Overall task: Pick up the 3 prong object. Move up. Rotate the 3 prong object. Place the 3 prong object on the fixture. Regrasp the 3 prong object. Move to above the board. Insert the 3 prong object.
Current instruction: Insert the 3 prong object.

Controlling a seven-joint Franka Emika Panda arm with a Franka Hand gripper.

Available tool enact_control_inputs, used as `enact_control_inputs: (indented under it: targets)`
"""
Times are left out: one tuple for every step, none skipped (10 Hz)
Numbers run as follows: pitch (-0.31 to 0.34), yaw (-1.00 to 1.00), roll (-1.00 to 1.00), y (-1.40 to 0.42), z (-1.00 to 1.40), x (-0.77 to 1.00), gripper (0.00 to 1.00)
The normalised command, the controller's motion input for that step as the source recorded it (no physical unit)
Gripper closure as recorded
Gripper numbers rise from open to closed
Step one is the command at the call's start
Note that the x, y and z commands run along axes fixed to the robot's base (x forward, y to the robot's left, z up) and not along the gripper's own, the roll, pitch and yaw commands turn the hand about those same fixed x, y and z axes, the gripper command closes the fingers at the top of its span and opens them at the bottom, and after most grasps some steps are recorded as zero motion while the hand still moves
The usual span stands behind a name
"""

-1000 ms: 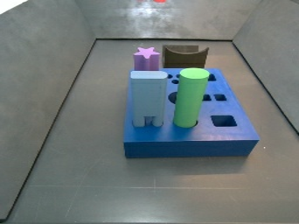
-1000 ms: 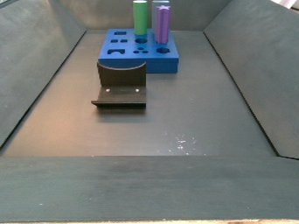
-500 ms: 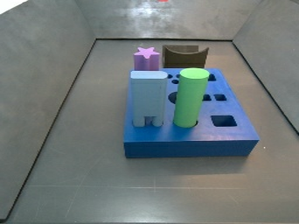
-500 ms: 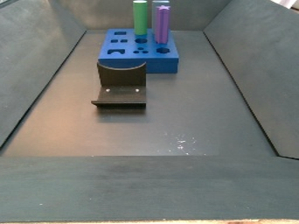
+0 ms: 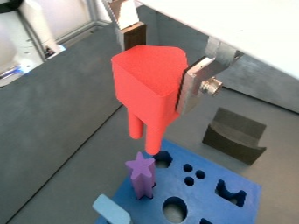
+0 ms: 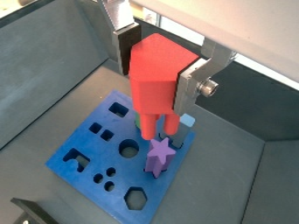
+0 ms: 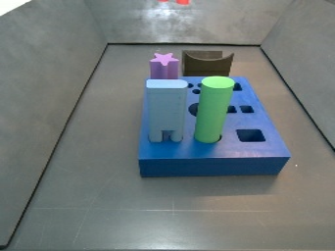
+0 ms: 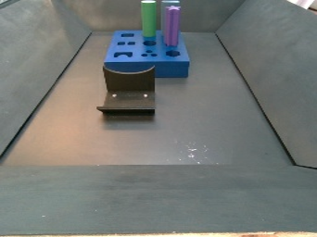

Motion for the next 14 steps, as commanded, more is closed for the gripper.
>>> enact_control_inputs:
  targets:
    - [-0.001, -0.37, -0.03, 0.2, -0.27, 0.09, 1.0]
    - [-0.019, -0.43, -0.05, 0.2, -0.27, 0.08, 1.0]
    - [-0.023, -0.45, -0.06, 0.2, -0.23, 0.08, 1.0]
    - [-0.023, -0.48, -0.07, 0.19, -0.19, 0.1, 1.0]
    - [-0.03, -0.5, -0.07, 0.16, -0.13, 0.09, 1.0]
    - [-0.056, -0.5, -0.09, 0.15, -0.08, 0.11, 1.0]
    - [-0.056, -0.51, -0.08, 0.14, -0.07, 0.11, 1.0]
    - [-0.073, -0.53, -0.08, 0.13, -0.05, 0.1, 1.0]
    - [-0.07, -0.57, -0.07, 0.09, -0.07, 0.09, 1.0]
    - [-0.073, -0.6, -0.06, 0.07, -0.11, 0.06, 1.0]
    - [-0.079, -0.64, -0.06, 0.08, -0.14, 0.09, 1.0]
    - [-0.087, -0.63, -0.06, 0.09, -0.14, 0.1, 1.0]
    - [-0.09, -0.64, -0.06, 0.08, -0.11, 0.08, 1.0]
    - [-0.117, -0.66, -0.08, 0.08, -0.03, 0.09, 1.0]
